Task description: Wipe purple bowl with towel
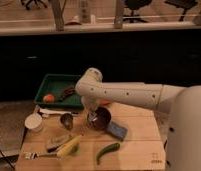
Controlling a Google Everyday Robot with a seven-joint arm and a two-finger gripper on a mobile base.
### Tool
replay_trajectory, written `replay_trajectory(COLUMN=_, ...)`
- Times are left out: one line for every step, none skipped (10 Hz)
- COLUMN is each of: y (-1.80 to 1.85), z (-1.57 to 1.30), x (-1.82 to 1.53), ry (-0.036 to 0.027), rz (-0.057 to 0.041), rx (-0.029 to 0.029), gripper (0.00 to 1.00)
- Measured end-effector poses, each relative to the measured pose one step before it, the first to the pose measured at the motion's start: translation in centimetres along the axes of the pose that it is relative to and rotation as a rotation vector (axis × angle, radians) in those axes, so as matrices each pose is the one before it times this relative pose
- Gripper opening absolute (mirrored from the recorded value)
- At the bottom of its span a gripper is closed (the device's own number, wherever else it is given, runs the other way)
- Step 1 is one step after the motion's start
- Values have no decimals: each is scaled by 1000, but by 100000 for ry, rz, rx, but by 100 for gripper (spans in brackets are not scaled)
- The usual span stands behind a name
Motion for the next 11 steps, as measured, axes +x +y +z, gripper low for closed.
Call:
replay_trajectory(y=126, z=115, x=-491, ry=-908, rz=-140, rx=-52, gripper=0)
replay_trajectory(y=678, z=276, x=-443, ry=-866, rz=900, rx=-562, gripper=0)
replay_trajectory(y=1076, z=202, x=-319, ry=-862, rz=1683, rx=-668, gripper=0)
replay_trajectory(y=1662, z=182, x=-164, ry=-759, rz=2287, rx=-1008, gripper=0)
replay_trajectory(y=2072, z=86, x=306, ry=-14, rz=3061, rx=-1411, gripper=0)
replay_trajectory(y=1871, z=61, x=527, ry=-124, rz=3785, rx=-1143, gripper=0)
replay_trajectory(y=2041, z=4, x=1036, ry=353, rz=5171, rx=-2365, gripper=0)
replay_trajectory(y=585, z=-80, x=857, ry=464, rz=2797, rx=-745, gripper=0)
replay_trajectory(y=506, z=25, x=1532, ry=763, rz=3168, rx=-1035, gripper=0)
replay_trajectory(y=-144, z=-7, x=790, ry=502, rz=1096, rx=-257, gripper=0)
replay_trajectory(y=-393, z=9, x=450, ry=390, rz=416, rx=-3, gripper=0)
